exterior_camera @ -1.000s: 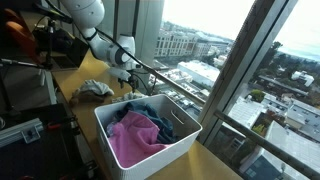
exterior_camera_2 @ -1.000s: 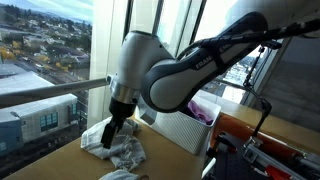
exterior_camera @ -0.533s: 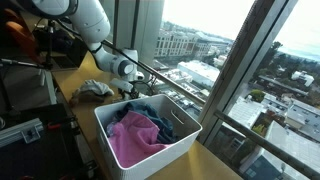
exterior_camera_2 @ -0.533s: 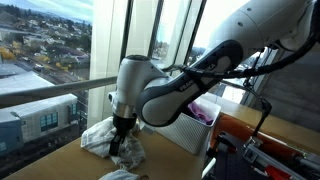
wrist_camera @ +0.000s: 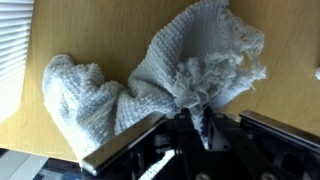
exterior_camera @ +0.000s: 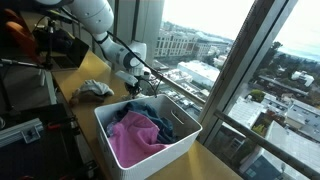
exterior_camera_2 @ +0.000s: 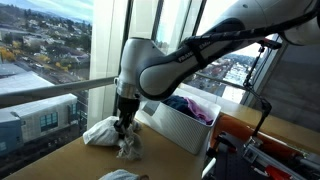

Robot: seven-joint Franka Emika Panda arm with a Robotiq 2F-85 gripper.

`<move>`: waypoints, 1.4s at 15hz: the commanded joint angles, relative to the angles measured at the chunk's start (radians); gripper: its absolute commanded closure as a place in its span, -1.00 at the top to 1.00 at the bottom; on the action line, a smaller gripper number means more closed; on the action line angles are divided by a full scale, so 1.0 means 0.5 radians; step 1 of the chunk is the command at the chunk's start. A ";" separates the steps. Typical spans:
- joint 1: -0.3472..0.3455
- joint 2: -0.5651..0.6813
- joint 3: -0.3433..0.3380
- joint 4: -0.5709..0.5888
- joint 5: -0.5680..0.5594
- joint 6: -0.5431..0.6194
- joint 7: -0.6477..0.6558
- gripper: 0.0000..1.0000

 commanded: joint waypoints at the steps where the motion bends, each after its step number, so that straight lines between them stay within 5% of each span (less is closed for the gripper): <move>1: -0.144 -0.284 0.062 -0.132 0.146 -0.145 -0.016 -1.00; 14: -0.274 -1.386 0.064 -0.599 0.368 -0.103 -0.005 -0.94; 21: -0.462 -1.807 -0.139 -0.704 0.508 -0.099 -0.052 -0.94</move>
